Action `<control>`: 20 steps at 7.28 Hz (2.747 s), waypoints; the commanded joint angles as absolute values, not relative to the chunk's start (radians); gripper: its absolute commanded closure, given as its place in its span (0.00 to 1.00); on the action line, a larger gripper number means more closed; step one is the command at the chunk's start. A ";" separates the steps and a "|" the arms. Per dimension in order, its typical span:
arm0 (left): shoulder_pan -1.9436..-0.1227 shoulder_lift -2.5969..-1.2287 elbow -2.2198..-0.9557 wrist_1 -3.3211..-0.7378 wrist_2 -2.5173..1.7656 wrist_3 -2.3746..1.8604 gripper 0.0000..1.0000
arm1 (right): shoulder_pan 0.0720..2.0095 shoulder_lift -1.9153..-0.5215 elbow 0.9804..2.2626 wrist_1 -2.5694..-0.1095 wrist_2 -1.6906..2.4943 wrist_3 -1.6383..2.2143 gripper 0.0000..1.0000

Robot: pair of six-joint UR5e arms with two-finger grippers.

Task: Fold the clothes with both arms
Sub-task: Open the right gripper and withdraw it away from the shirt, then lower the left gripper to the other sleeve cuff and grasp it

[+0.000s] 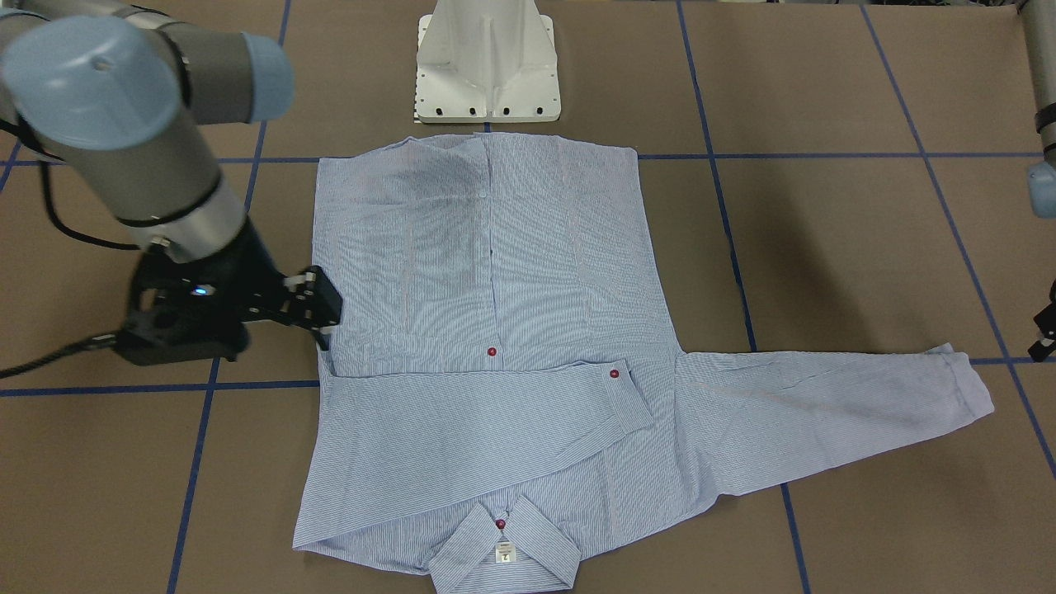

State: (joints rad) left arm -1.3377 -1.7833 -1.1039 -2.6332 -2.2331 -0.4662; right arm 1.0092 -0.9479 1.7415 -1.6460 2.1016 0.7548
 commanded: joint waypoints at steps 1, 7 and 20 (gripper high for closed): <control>-1.257 -1.781 -1.043 -2.776 -2.145 -0.624 0.00 | 1.127 -1.173 1.897 -1.673 2.179 0.520 0.01; -1.135 -1.747 -0.976 -2.944 -2.079 -0.833 0.18 | 1.161 -1.241 1.934 -1.672 2.203 0.449 0.01; -1.121 -1.718 -0.992 -2.999 -2.091 -0.825 1.00 | 1.158 -1.241 1.940 -1.666 2.210 0.459 0.01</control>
State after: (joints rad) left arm -1.1214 -1.7195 -0.9865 -2.9984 -2.0865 -0.8323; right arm 1.1587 -1.2410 1.9410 -1.6672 2.2039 0.4586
